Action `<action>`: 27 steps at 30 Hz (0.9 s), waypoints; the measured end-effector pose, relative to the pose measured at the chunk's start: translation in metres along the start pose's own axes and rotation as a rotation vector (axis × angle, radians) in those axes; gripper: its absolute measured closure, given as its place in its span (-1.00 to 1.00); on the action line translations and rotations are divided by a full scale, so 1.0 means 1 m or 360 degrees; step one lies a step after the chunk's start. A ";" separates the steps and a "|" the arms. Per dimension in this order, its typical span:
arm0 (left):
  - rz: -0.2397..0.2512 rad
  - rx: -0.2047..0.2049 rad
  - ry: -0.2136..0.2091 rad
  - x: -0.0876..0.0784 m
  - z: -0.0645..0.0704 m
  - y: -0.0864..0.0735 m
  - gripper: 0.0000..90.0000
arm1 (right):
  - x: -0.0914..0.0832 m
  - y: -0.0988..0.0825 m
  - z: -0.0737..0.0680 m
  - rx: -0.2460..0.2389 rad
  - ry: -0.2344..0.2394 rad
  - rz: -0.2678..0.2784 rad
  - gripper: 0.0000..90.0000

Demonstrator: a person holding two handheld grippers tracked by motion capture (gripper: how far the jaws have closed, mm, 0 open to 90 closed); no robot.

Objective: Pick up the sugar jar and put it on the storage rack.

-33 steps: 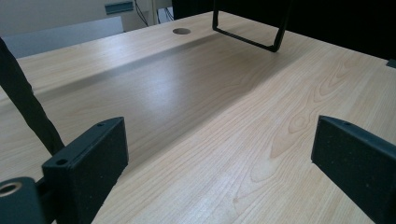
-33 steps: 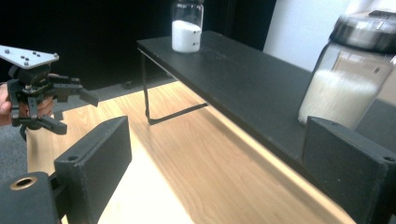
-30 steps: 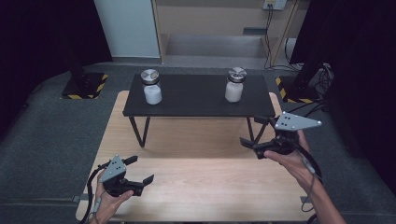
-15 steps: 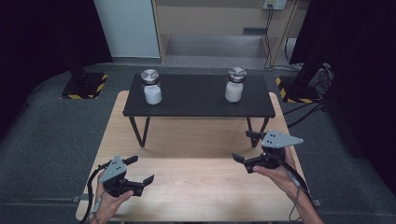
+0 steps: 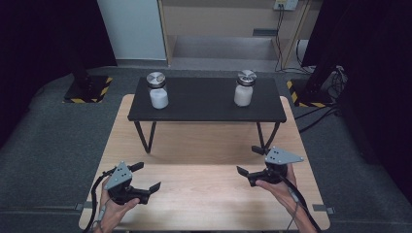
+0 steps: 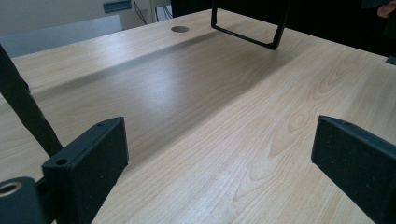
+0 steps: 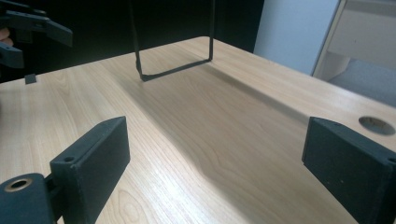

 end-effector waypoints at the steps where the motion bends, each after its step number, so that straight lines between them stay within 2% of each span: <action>1: -0.0001 0.0001 0.0000 0.000 0.000 0.000 -0.94 | 0.000 -0.001 0.001 -0.0005 -0.0001 -0.0014 -0.83; 6: -0.0001 0.0003 -0.0002 0.001 0.000 0.000 -0.94 | 0.001 -0.012 -0.001 -0.0023 -0.0004 0.0005 -0.83; 10: 0.0004 0.0002 -0.0006 0.000 0.000 0.000 -0.94 | 0.001 -0.018 -0.001 -0.0003 0.0000 0.0042 -0.81; 14: 0.0001 0.0005 -0.0006 0.001 0.000 0.000 -0.94 | 0.000 -0.020 0.002 0.0029 0.0004 0.0069 -0.81; 27: 0.0001 0.0004 -0.0005 0.000 0.001 0.000 -0.94 | -0.002 -0.021 0.001 0.0012 -0.0008 0.0070 -0.80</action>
Point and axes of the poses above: each handheld gripper's, and its own axes: x roughly forward along the jaws, y roughly out of its top, z roughly to its right, the point moved 9 cm from there along x, roughly forward along the jaws, and after that the axes turned 6 degrees about z, right-handed, at the moved point
